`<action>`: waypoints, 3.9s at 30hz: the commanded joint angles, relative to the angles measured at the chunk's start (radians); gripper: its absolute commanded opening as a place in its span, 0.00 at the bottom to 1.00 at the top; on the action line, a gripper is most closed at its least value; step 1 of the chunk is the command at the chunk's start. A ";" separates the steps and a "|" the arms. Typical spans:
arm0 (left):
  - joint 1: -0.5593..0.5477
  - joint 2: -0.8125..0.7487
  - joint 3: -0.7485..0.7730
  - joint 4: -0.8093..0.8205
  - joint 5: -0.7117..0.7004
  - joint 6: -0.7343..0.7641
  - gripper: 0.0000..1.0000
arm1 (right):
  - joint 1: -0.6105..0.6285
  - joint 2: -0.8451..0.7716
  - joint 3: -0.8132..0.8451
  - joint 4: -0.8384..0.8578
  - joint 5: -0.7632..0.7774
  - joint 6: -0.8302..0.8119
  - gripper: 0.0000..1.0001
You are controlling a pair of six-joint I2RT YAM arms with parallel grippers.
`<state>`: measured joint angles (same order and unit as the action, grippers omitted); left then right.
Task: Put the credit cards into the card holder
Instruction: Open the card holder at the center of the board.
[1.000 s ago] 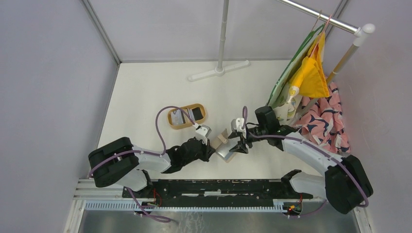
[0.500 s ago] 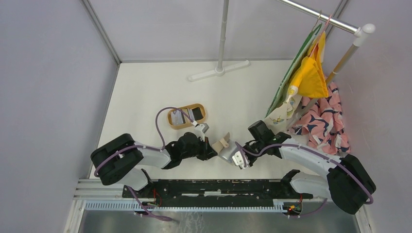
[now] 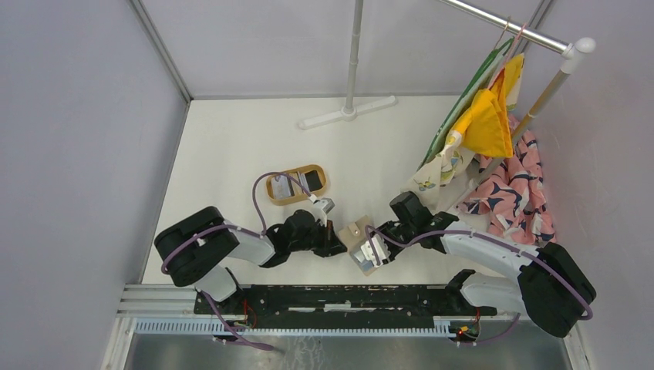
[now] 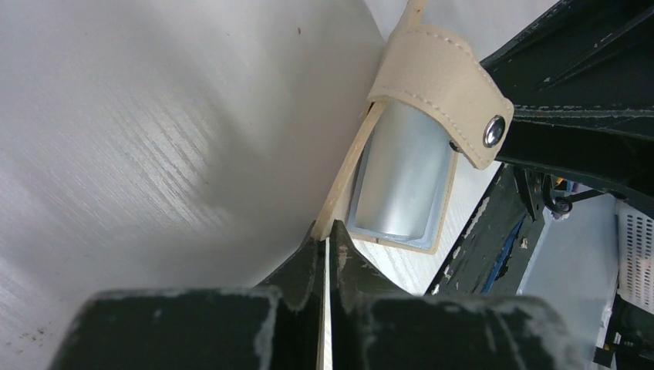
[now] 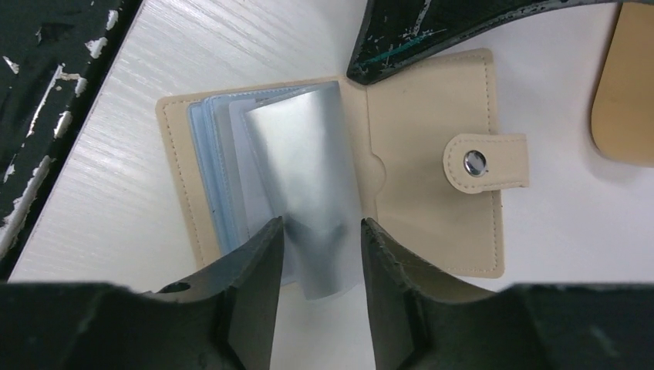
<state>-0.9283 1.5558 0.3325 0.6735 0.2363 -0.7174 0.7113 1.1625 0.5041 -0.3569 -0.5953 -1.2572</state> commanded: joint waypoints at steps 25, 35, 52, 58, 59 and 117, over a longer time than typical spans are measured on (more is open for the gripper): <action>0.026 0.102 0.056 -0.009 0.082 0.050 0.02 | 0.056 0.028 0.011 0.036 -0.015 0.068 0.61; 0.027 0.153 0.066 0.014 0.106 0.050 0.02 | 0.047 -0.050 0.014 0.088 0.003 0.148 0.50; 0.026 0.175 0.080 0.008 0.099 0.048 0.02 | 0.000 -0.078 0.008 0.155 0.072 0.245 0.56; 0.027 0.163 0.079 0.000 0.092 0.046 0.09 | -0.013 -0.066 0.007 0.183 0.123 0.288 0.61; 0.026 0.161 0.077 -0.001 0.091 0.045 0.11 | -0.014 -0.062 0.009 0.181 0.126 0.292 0.61; -0.007 0.049 0.279 -0.257 -0.112 0.095 0.63 | -0.011 0.037 0.050 -0.225 -0.040 -0.131 0.41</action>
<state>-0.9226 1.5913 0.5591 0.4446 0.1555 -0.6796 0.6994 1.1961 0.5343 -0.5735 -0.6132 -1.3754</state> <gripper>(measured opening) 0.627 0.416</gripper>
